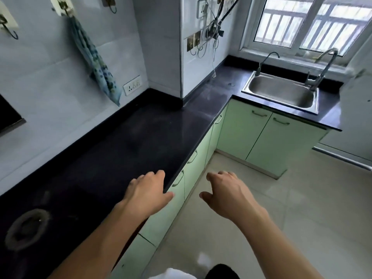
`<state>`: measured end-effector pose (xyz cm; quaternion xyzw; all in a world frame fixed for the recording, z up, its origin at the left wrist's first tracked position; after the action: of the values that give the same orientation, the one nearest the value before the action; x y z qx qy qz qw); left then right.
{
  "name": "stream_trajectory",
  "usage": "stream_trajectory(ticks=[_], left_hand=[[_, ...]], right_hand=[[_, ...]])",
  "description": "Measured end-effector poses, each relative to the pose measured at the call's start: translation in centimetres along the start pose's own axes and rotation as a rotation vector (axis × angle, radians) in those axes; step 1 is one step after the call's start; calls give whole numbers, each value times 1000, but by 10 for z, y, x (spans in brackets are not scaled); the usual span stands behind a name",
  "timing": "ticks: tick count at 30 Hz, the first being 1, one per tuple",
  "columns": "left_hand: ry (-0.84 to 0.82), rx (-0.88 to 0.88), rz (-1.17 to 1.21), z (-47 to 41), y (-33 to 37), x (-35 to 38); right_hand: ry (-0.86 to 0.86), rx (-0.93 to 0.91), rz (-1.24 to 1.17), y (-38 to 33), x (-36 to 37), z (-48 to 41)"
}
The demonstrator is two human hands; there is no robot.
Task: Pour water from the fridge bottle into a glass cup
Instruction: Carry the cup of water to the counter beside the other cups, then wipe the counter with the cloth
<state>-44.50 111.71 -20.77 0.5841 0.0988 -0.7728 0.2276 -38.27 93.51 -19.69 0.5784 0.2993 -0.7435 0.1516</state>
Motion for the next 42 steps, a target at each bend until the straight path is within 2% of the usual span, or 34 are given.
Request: stream_trajectory(ticks=[5,11,17,21,27,33,38,42], left_hand=[[26,-87,21,-74,16,-21],[61,-328,98,-150,18,-39],[174,-525,199,-192,5,-66],[287,-608,239,-207,-26,-90],[536,-648,284,-242,-99,-160],[832,-601,372,-299,-167,-272],[799,-717,310,-364,-207,-330],[761,-812,343,-401,-228,-341]], right_hand=[[-4,-115,-10,24,-21,-93],[-94,-381,19,31,-39,-217],[-192,-636,54,0,-53,-303],[-204,-768,-18,-34,-59,-340],[-175,-782,-294,-88,-70,-402],[53,-726,-601,-159,-130,-506],[78,-681,-727,-225,-164,-589],[67,-672,-711,-261,-170,-634]])
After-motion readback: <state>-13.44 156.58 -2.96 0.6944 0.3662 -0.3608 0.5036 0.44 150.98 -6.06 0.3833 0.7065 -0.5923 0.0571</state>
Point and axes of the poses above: each hand's wrist, its own z-axis away from the middle knuckle, its own x-axis out of the palm, y = z × x, the point moved 9 cm from there along -z, towards the middle knuckle, and after that the axes turned 8 degrees about -x, right-handed, at the moved point
